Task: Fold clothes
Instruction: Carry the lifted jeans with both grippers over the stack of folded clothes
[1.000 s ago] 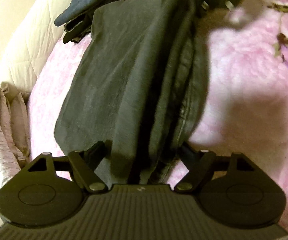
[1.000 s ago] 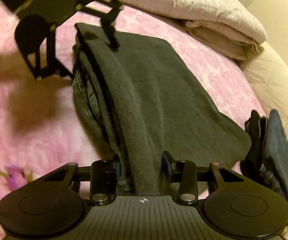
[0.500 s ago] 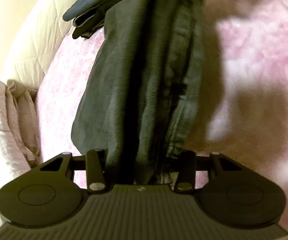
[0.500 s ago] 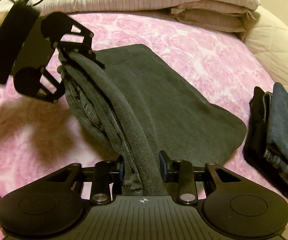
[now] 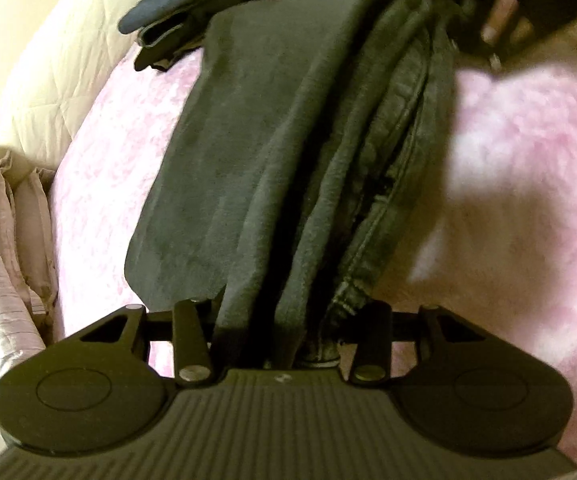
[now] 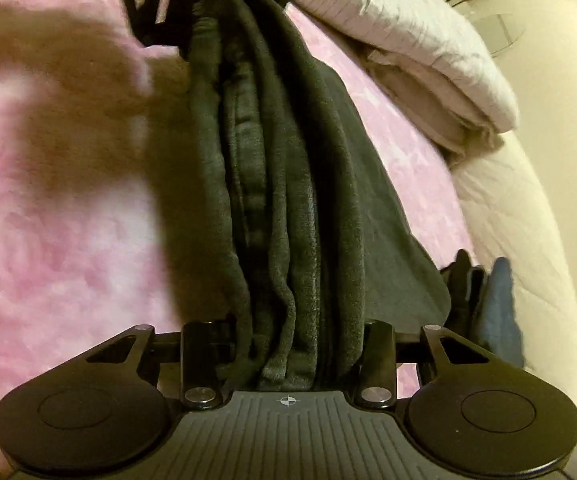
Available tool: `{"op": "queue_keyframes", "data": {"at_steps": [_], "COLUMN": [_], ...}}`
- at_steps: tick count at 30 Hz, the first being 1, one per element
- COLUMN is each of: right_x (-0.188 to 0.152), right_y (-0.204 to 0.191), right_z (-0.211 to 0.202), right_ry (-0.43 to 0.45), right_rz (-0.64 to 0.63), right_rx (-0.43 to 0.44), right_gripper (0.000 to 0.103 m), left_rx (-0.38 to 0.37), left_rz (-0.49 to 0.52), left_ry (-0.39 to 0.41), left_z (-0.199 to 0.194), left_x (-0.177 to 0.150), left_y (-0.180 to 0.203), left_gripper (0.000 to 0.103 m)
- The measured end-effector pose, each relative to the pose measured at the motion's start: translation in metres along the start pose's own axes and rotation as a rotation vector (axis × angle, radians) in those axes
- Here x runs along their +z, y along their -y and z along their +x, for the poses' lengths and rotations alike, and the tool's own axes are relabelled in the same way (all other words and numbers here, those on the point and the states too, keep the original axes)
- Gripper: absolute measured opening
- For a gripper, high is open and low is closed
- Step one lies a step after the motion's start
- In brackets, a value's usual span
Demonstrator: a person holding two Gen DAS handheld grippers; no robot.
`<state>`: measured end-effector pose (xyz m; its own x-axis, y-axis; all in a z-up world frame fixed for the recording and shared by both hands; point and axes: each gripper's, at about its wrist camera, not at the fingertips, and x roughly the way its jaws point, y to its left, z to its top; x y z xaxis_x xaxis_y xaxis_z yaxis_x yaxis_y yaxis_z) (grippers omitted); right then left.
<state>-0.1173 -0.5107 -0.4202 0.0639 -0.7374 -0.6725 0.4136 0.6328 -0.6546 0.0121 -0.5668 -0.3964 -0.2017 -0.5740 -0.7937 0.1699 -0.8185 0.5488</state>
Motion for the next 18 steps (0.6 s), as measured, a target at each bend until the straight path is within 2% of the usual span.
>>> {"op": "queue_keyframes", "data": {"at_steps": [1,6,12,18], "right_x": [-0.001,0.005,0.020,0.031], "right_y": [0.004,0.042,0.083,0.110], "right_z": [-0.003,-0.034,-0.104,-0.176], "right_ry": [0.002,-0.001,-0.001,-0.011], "right_rz": [-0.007,0.013,0.012,0.024], "right_rx": [0.013,0.056,0.109,0.161], "right_gripper": [0.030,0.026,0.025,0.024], "left_rx": [-0.007,-0.030,-0.048,-0.060], "left_rz": [-0.005,-0.028,-0.056,-0.058], "left_ry": [-0.005,-0.022,-0.039,-0.033], "left_z": [-0.001,-0.040,-0.106,-0.170], "left_x": [0.002,0.020,0.044,0.063], "left_y": [-0.002,-0.018,-0.033,-0.024], "left_gripper": [0.038,0.036,0.035,0.035]}}
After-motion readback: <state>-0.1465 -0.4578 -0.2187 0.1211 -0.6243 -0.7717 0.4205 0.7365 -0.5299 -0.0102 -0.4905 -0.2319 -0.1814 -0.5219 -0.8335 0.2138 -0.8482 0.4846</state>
